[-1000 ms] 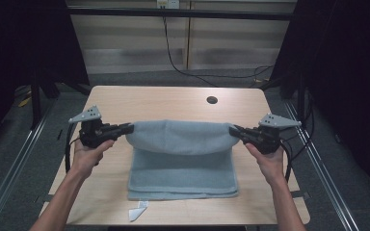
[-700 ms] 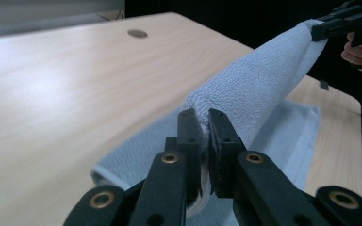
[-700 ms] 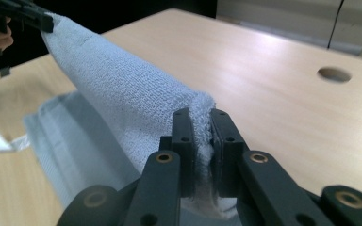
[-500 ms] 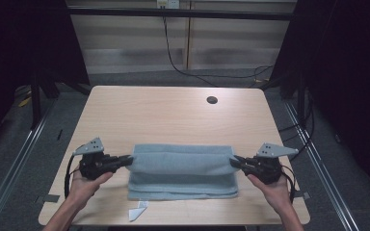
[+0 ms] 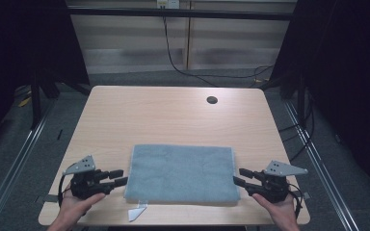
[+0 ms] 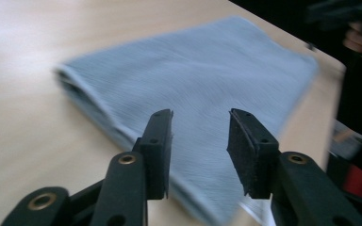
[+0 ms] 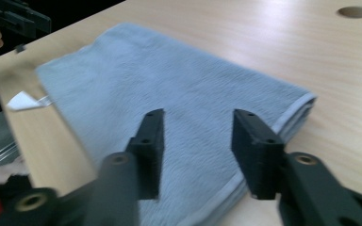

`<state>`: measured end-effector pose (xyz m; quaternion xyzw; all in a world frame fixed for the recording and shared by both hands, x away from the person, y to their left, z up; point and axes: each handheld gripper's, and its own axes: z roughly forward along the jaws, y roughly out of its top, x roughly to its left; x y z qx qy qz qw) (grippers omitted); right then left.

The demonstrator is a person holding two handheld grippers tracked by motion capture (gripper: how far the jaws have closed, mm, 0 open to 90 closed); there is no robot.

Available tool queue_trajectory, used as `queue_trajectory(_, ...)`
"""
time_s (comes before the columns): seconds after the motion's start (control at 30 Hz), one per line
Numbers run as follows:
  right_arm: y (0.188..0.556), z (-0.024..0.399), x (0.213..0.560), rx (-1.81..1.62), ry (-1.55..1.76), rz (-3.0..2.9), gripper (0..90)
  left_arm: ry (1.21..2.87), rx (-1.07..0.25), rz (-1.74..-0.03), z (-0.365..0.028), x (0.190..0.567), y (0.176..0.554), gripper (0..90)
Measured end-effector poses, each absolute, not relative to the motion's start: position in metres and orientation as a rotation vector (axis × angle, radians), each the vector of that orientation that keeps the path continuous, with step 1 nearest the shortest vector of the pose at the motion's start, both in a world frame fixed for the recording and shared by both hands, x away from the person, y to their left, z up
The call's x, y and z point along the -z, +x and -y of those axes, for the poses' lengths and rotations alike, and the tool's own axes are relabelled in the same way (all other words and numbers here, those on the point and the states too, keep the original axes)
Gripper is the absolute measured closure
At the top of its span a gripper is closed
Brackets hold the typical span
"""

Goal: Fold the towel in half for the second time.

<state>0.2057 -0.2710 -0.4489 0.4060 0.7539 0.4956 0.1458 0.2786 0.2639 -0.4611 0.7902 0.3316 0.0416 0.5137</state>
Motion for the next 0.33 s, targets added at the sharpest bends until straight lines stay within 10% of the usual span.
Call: queue_trajectory(0.33, 0.226, 0.290, 0.461, -1.363, 1.324, -2.033, 34.0, 1.915, -0.192, -1.010, -0.288, 0.487, 0.306, 34.6)
